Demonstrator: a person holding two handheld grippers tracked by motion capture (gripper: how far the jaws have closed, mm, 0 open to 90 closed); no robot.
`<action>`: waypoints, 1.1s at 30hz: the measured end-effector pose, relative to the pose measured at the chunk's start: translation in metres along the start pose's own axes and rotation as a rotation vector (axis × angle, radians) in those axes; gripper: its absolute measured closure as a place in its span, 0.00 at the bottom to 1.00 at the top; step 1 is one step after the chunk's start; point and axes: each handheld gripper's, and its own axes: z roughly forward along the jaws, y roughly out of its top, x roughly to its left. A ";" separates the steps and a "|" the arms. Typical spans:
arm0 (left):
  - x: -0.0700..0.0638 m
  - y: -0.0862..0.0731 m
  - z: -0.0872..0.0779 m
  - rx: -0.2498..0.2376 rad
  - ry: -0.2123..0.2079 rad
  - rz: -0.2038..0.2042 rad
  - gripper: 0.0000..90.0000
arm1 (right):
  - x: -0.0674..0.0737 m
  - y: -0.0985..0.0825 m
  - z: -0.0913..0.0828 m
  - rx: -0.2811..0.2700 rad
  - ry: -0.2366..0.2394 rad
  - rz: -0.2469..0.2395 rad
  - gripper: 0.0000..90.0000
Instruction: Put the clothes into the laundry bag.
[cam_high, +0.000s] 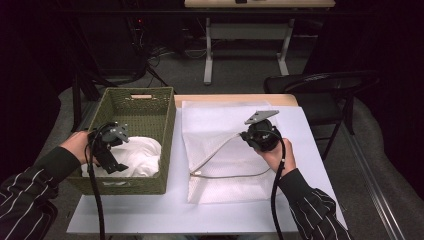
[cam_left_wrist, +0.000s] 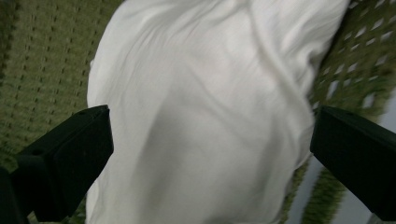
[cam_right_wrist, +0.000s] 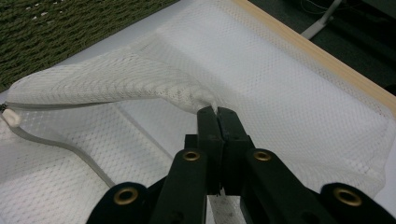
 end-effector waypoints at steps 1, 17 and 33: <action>0.000 0.002 0.002 0.011 -0.002 0.009 0.00 | 0.000 0.000 0.000 0.001 0.000 0.001 1.00; 0.016 0.013 0.045 0.135 -0.062 0.074 0.00 | 0.001 -0.001 0.003 0.012 0.004 0.004 1.00; 0.019 0.018 0.067 0.131 -0.070 0.062 0.00 | 0.002 -0.002 0.003 0.021 0.006 0.002 1.00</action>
